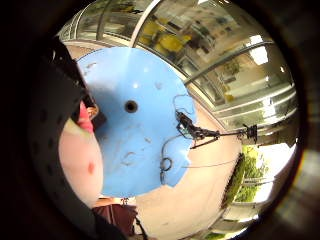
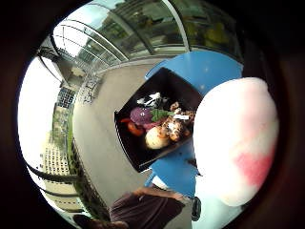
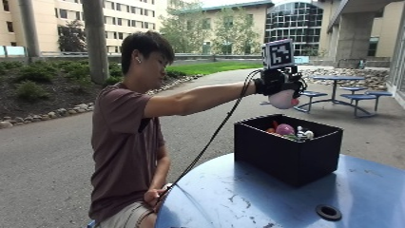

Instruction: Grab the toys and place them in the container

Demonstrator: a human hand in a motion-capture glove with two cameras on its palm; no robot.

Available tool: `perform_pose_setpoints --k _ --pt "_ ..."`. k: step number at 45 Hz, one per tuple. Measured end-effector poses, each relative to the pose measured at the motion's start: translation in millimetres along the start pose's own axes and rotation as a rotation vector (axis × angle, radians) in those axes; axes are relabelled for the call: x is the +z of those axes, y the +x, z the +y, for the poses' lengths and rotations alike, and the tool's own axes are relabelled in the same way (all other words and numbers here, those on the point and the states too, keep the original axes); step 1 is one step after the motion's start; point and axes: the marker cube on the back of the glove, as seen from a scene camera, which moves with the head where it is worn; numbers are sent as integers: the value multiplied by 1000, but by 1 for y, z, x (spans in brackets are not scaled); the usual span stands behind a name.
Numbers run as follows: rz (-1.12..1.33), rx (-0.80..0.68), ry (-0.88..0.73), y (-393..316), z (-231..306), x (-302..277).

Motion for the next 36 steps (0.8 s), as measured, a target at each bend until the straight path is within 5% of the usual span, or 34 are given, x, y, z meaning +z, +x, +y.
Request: perform_pose_setpoints --k 13,20,36 --pt "-16 -298 -41 -131 -21 23" --pt "40 -372 -340 -210 -18 50" --pt "-56 -375 -252 -182 5 79"
